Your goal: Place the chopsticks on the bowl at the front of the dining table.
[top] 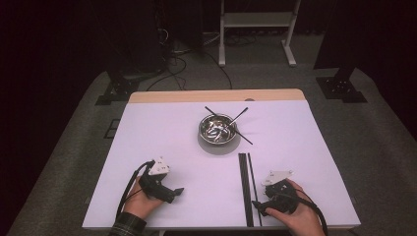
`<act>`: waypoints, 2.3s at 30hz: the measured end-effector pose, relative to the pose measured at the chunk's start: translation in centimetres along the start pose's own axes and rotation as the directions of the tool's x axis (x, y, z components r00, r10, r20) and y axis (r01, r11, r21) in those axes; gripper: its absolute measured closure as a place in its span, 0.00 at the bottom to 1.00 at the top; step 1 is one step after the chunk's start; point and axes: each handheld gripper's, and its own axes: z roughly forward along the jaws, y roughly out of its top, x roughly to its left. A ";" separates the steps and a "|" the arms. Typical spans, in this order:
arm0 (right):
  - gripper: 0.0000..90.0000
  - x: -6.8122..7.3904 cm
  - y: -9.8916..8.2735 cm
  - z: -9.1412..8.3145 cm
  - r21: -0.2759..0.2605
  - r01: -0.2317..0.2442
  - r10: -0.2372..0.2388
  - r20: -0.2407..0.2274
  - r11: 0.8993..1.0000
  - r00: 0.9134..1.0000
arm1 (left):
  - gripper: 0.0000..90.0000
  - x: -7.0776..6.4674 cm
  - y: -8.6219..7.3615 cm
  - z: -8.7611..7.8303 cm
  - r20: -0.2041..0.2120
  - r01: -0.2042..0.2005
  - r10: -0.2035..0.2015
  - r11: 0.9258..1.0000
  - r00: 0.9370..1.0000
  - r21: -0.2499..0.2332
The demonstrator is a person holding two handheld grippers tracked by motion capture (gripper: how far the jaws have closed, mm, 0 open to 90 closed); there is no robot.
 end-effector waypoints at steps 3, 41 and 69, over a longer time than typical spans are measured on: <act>0.26 -0.2 -0.1 -0.1 -0.002 -0.002 0.002 0.004 1.000 1.000 | 0.00 0.0 0.0 0.0 0.000 0.000 0.000 1.000 1.000 0.000; 0.26 -3.8 -1.8 -1.3 -0.002 -0.080 0.080 0.063 0.997 0.995 | 0.00 0.0 0.0 0.0 0.000 0.000 0.000 1.000 1.000 0.000; 0.26 -6.1 -2.6 -1.9 -0.005 -0.131 0.130 0.096 0.991 0.987 | 0.00 0.0 0.0 0.0 0.000 0.000 0.000 1.000 1.000 0.000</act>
